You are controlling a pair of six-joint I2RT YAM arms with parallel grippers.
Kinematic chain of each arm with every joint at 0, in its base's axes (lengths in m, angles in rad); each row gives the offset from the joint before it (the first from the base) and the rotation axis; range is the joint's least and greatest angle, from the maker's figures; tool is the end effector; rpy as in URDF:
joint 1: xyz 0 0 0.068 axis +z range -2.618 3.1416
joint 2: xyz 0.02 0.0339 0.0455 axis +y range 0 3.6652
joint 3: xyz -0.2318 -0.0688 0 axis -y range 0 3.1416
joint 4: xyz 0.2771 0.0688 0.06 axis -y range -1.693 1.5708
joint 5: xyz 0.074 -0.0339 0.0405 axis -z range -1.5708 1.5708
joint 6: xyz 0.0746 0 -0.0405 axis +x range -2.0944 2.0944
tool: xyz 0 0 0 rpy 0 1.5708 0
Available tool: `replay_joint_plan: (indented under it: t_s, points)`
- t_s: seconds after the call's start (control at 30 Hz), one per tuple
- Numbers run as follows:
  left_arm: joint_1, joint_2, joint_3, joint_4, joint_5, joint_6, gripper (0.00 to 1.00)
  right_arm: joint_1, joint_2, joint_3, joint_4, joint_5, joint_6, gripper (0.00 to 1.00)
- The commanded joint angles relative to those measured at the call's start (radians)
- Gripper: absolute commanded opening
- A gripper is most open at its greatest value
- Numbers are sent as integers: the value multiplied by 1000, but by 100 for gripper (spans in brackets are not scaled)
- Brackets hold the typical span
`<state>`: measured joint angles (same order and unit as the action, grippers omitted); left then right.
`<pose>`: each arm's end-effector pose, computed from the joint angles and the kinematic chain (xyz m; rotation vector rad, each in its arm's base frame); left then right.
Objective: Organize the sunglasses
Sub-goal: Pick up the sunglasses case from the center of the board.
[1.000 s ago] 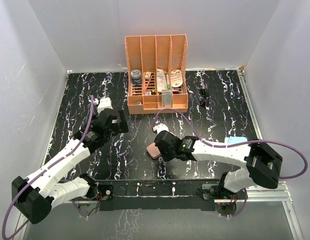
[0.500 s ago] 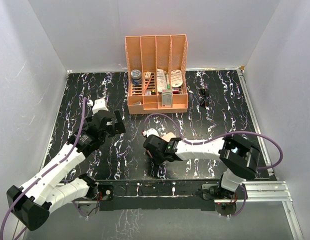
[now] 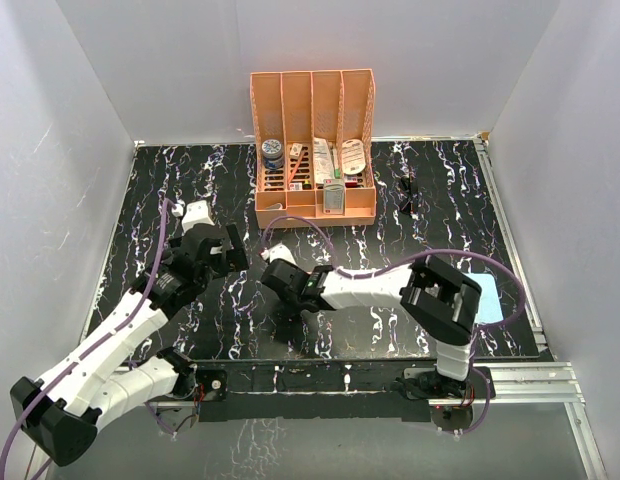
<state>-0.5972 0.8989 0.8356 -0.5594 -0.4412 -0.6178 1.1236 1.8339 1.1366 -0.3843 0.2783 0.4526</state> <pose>0.2420 -0.1260 0.2548 -0.2659 2.1184 -0.2306 0.1913 0.3515 0.0767 -0.7692 2.4818 0.2031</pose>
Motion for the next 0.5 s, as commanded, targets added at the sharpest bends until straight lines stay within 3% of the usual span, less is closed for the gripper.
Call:
replay_joint_plan:
  t_s: [0.0, 0.47]
  points:
    - [6, -33, -8, -34, 4, -1, 99, -36, 39, 85, 39, 62, -23, 0]
    - [6, -47, -15, -39, 13, 1, 99, -237, 59, 113, 64, 13, -87, 0]
